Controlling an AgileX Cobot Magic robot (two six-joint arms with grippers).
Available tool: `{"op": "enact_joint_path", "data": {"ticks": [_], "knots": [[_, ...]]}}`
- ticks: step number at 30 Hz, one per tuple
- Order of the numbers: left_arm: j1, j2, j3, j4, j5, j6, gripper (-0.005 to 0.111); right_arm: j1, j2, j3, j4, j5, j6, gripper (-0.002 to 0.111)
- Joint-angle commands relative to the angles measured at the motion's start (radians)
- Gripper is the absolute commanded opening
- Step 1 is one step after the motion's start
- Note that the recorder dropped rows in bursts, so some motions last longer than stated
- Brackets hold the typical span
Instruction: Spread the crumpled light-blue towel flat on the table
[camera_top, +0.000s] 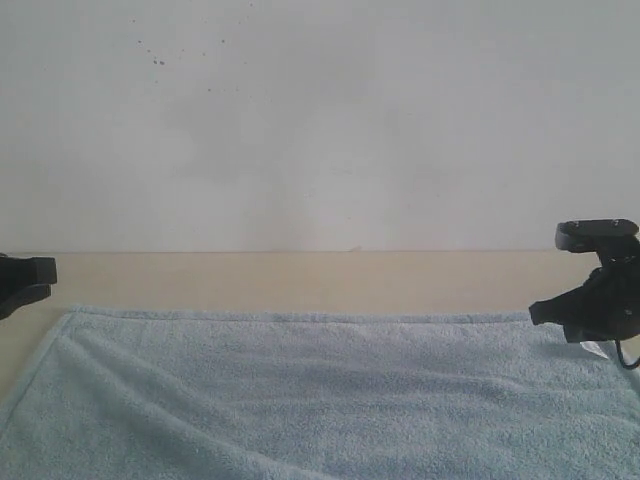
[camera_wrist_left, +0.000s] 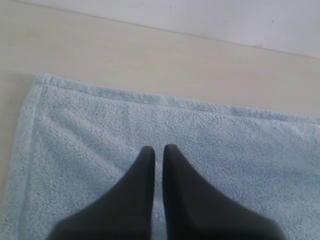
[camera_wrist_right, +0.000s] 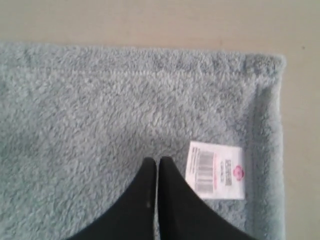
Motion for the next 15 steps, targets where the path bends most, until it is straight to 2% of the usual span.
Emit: {"op": "enact_joint_path", "data": {"ticks": [1, 10, 15], "knots": [[-0.004, -0.009, 0.011, -0.002, 0.04, 0.008, 0.006, -0.007, 0.047, -0.069, -0.013, -0.008, 0.007, 0.001], [-0.004, -0.009, 0.011, -0.002, 0.038, 0.026, 0.006, -0.095, 0.073, -0.121, -0.032, 0.026, 0.042, 0.001], [-0.004, -0.009, 0.011, -0.002, 0.042, 0.028, 0.006, -0.098, 0.073, -0.121, -0.091, 0.034, 0.025, 0.001]]}}
